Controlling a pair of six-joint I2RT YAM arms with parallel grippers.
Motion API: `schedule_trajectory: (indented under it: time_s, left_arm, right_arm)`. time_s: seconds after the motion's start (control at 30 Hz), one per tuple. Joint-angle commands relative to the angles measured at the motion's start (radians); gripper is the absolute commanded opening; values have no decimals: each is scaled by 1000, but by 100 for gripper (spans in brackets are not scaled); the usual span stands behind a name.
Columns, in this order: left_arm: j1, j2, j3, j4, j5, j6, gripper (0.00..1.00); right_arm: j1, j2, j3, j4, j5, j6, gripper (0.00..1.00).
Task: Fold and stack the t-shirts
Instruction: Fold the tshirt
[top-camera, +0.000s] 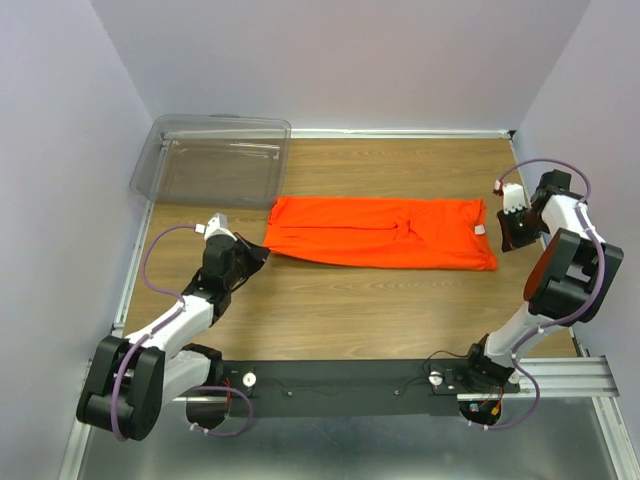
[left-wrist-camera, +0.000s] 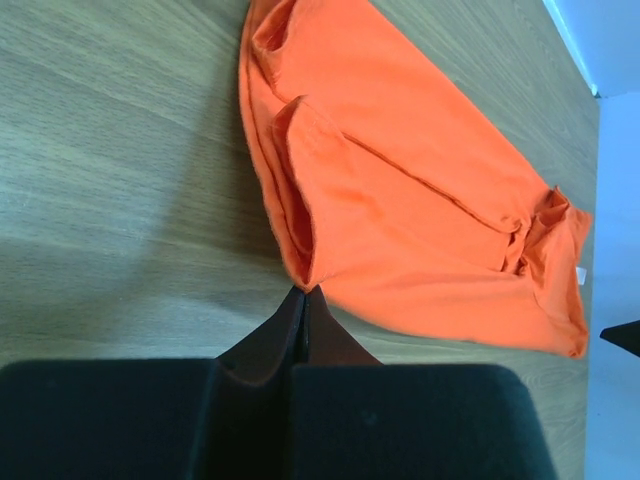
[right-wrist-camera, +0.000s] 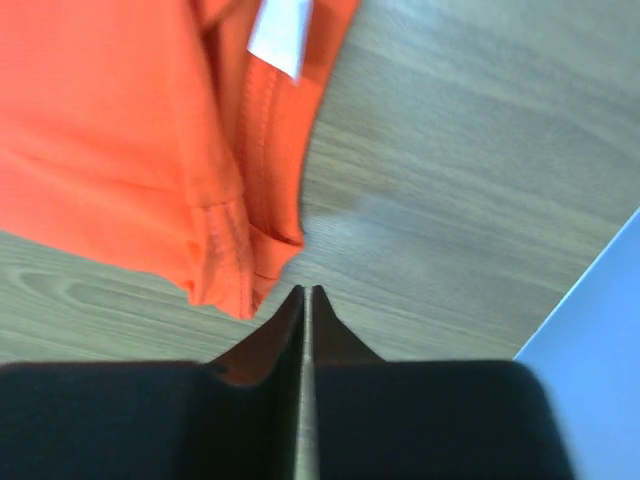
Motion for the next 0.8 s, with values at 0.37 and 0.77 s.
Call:
schedule_trajectory:
  time_s: [0.37,0.77]
  left_arm:
    - [8,-35,-13,-4,25,16,0]
    - [8,-47,-20,-4,33,19,0]
  right_arm:
    - [-6,73,2,-88,-168,-43,37]
    - [-6,100,-17,-59,-140,-31,14]
